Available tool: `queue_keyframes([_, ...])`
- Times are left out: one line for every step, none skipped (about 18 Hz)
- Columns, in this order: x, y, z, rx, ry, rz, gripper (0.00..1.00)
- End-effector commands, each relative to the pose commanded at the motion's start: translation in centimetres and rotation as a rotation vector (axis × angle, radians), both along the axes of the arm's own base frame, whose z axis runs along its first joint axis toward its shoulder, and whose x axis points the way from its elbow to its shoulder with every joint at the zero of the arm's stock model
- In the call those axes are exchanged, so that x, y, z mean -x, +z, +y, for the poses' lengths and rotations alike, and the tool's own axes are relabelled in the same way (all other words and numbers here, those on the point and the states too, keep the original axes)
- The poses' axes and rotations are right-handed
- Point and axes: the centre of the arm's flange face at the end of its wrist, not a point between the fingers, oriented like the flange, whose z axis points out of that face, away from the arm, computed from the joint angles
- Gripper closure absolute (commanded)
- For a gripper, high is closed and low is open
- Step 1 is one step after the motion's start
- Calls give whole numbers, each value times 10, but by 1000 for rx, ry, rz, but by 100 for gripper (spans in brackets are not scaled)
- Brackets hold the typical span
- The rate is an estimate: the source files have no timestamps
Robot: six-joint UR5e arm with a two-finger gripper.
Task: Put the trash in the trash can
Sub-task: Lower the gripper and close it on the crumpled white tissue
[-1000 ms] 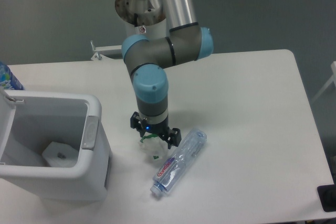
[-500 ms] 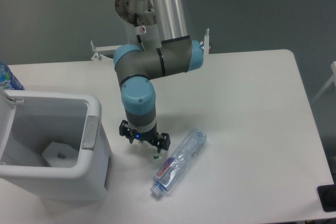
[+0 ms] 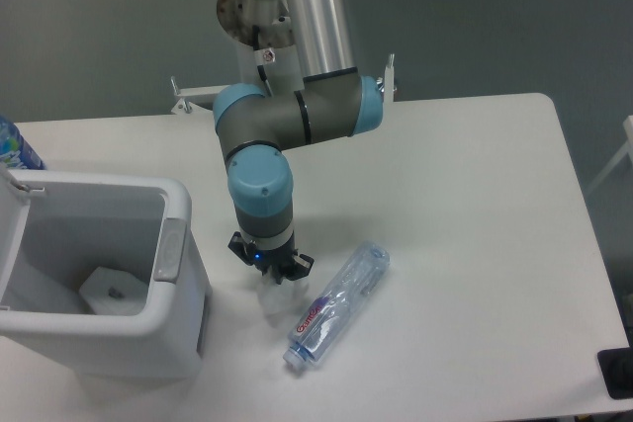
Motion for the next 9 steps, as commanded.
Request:
queue_keyframes([3, 1, -2, -13, 8, -17, 100])
queue_keyframes([5, 3, -2, -24, 14, -32, 100])
queue_keyframes([6, 8, -4, -37, 17, -41, 100])
queue_keyframes([11, 15, -7, -50, 29, -48, 100])
queue_keyframes([16, 20, -9, -66, 37, -64, 100])
queue_keyframes([22, 29, -12, -89, 41, -78, 100])
queue_keyframes([28, 39, -14, -116, 44, -94, 100])
queue_keyframes([38, 52, -19, -151, 52, -107, 100])
queue_keyframes([48, 61, -22, -185, 62, -129, 100])
